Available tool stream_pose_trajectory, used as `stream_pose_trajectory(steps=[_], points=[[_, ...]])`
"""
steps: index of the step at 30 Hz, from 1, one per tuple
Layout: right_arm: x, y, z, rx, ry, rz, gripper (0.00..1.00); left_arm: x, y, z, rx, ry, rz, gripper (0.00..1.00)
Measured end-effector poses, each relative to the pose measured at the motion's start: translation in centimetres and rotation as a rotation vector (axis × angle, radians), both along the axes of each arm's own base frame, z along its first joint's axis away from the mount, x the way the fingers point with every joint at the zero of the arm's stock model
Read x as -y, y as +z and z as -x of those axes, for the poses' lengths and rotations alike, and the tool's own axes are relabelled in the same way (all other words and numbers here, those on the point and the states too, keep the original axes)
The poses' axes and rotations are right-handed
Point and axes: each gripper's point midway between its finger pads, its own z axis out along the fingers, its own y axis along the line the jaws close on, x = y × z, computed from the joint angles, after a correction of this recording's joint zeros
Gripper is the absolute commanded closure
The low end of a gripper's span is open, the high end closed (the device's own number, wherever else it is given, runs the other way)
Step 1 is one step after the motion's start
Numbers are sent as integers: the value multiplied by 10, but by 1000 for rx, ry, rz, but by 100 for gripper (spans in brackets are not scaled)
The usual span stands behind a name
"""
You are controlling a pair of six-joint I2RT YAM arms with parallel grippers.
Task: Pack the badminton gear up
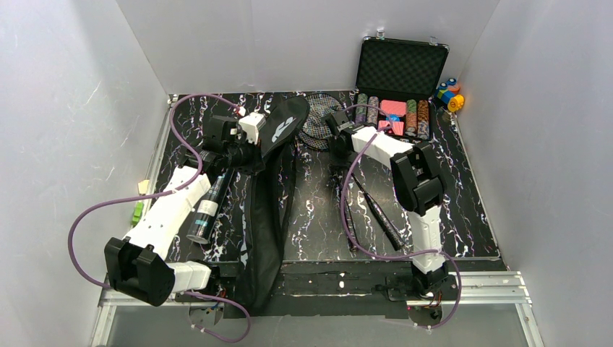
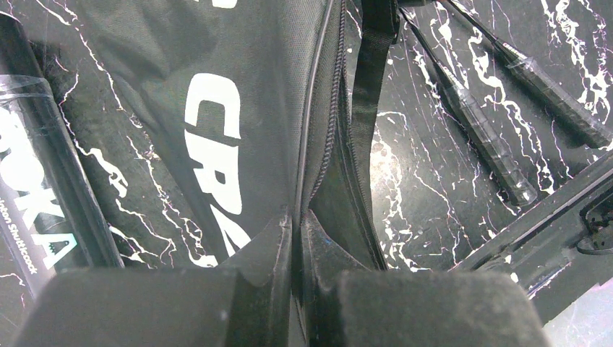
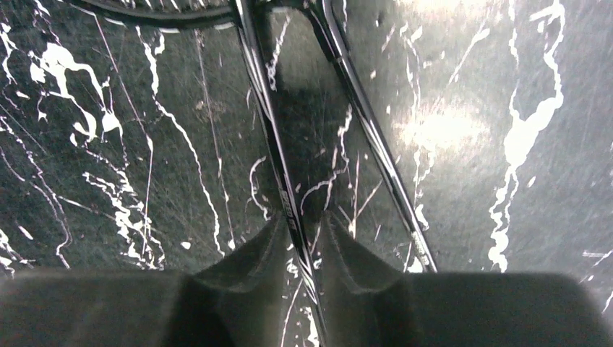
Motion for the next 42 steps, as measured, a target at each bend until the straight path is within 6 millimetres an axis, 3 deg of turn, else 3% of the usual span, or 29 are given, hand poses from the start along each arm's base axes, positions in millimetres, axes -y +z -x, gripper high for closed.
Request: stream_pose_trajectory(steps=[5, 10, 16, 20, 24, 28, 32, 37, 42], points=[[-2, 0, -6, 17, 26, 3, 99, 0, 0, 0, -1, 0, 0, 100], [-10, 1, -5, 78, 87, 7, 99, 0, -2, 0, -3, 1, 1, 100], [-2, 8, 19, 101, 131, 80, 99, 1, -4, -1, -5, 2, 2, 100], [4, 40, 39, 132, 149, 86, 99, 3, -12, -5, -22, -2, -2, 100], [15, 99, 60, 203, 135, 70, 99, 5, -27, -12, -54, -6, -14, 100], [35, 146, 88, 263, 112, 66, 99, 10, -45, -24, -94, -8, -29, 100], [52, 171, 129, 285, 116, 69, 99, 15, -58, -40, -119, -8, -39, 100], [62, 175, 187, 248, 176, 100, 99, 21, -64, -58, -127, -8, -41, 100], [57, 164, 244, 182, 285, 156, 99, 25, -68, -67, -135, -10, -41, 100]])
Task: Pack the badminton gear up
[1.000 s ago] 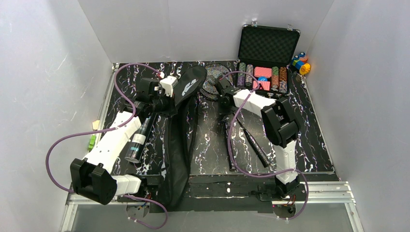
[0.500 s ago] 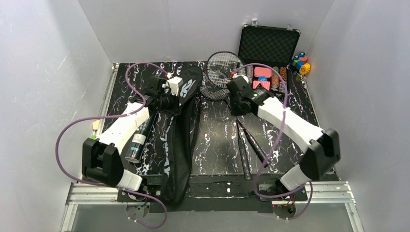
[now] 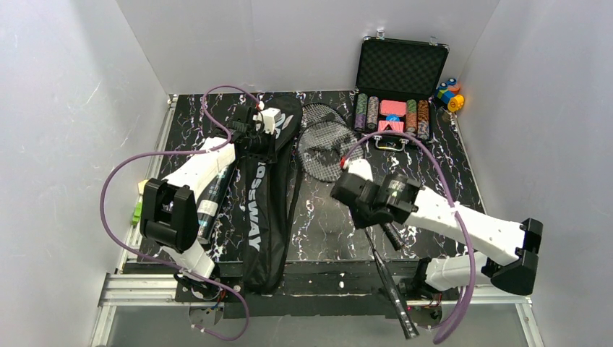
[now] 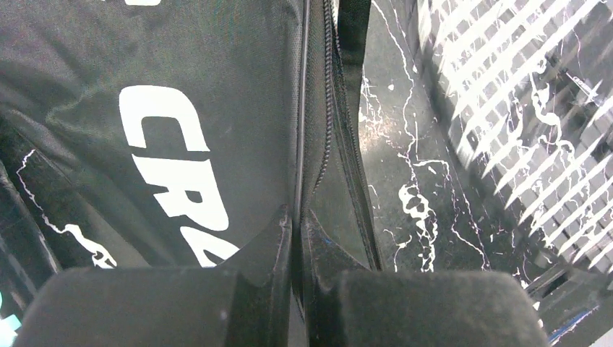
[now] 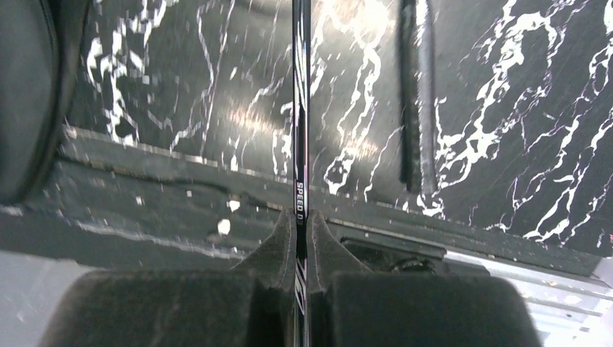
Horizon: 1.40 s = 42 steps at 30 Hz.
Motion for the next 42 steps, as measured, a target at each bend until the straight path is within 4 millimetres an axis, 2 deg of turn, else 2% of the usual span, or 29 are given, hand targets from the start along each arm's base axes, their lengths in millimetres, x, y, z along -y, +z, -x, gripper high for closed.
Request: stream_pose_trajectory(steps=[5, 10, 13, 18, 26, 30, 33, 36, 42], points=[[-5, -12, 43, -42, 83, 114, 99, 2, -2, -7, -1, 0, 0, 100], [-21, -25, 64, -54, 132, 228, 99, 4, 0, -12, 7, 1, 2, 100], [-31, -30, 70, -51, 155, 263, 99, 6, 1, -14, 9, 0, 2, 100], [-43, -26, 72, -37, 172, 273, 99, 8, 0, -17, 12, -2, -6, 100], [-14, -18, 80, -42, 134, 313, 99, 9, -13, -21, -10, 5, -30, 100], [2, -3, 86, -46, 135, 252, 99, 9, -17, -23, -21, 10, -35, 100], [6, 4, 90, -40, 152, 242, 99, 9, -21, -24, -29, 13, -37, 100], [-4, 4, 95, -37, 179, 259, 99, 10, -23, -25, -37, 13, -40, 100], [-23, -12, 97, -38, 211, 346, 99, 11, -16, -30, -26, 14, -36, 100]])
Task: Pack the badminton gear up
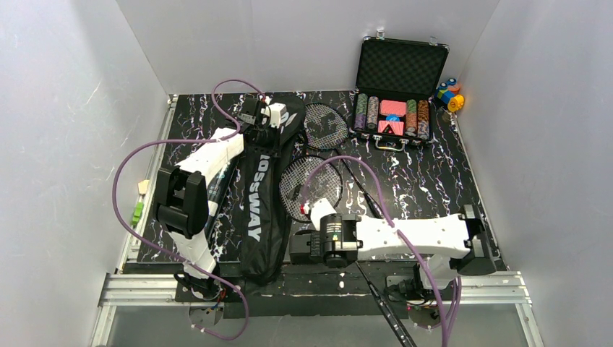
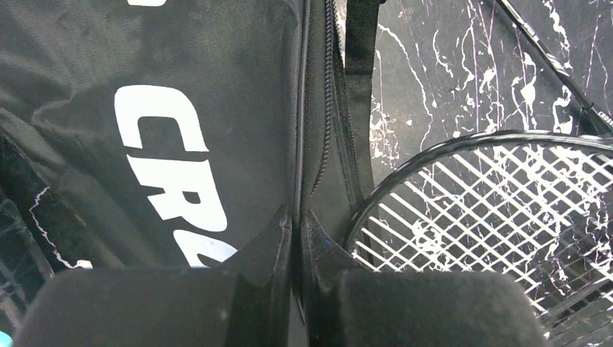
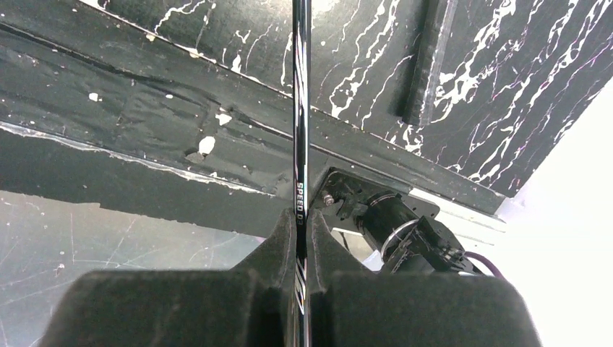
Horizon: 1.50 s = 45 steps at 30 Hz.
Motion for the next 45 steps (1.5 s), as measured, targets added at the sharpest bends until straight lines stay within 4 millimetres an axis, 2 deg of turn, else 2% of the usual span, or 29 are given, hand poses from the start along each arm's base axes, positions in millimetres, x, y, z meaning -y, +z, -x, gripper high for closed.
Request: stream_pose_trajectory(steps=[10, 14, 19, 22, 31, 40, 45], points=[[-32, 5, -6, 18, 87, -6, 99, 4, 2, -1, 4, -6, 4, 100], [-44, -4, -8, 13, 128, 10, 99, 7, 0, 1, -9, -9, 5, 100], [-62, -20, -15, 4, 162, 19, 99, 12, 7, 1, -10, -9, 23, 100], [-74, -25, -30, -15, 146, -21, 99, 15, 8, 2, -17, -11, 39, 100], [-96, -40, -90, -29, 16, -97, 99, 17, 4, 12, -51, -20, 57, 100], [-104, -49, -108, -71, -64, -226, 99, 16, 0, 25, -93, -18, 69, 100], [-125, -44, -128, -58, -74, -331, 99, 20, 3, 34, -111, -30, 100, 100]])
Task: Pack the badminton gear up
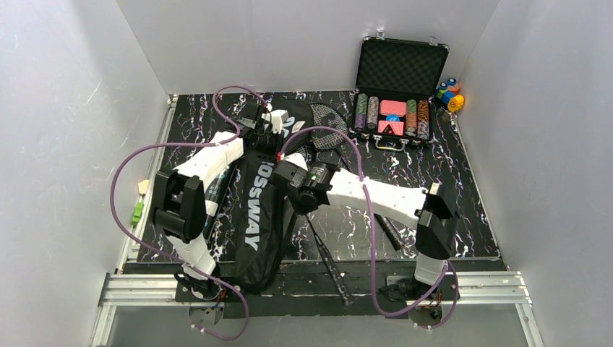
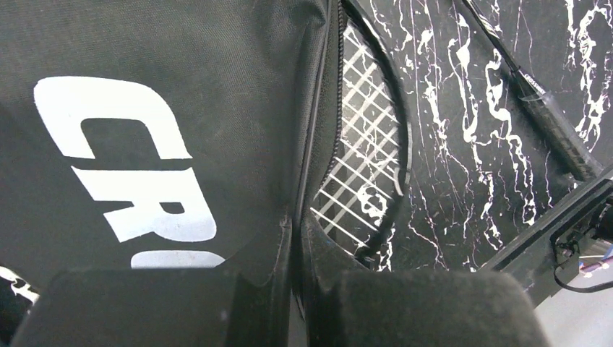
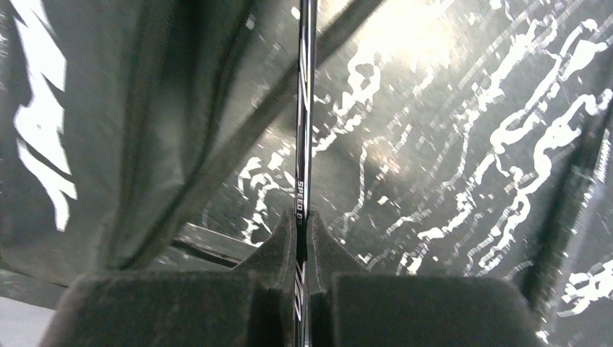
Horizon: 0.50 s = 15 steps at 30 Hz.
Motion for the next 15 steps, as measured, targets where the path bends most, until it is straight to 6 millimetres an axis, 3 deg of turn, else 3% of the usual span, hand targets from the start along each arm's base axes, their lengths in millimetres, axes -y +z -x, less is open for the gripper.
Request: stream_pose_trajectory(steps=[8, 11, 15], points=[[-40, 12, -25, 24, -19, -192, 99, 0, 16, 7, 15, -14, 34, 100], [-47, 10, -39, 24, -50, -251, 99, 2, 22, 9, 23, -26, 53, 100], [-43, -7, -59, 7, -97, -297, 99, 6, 25, 14, 9, -48, 78, 100]])
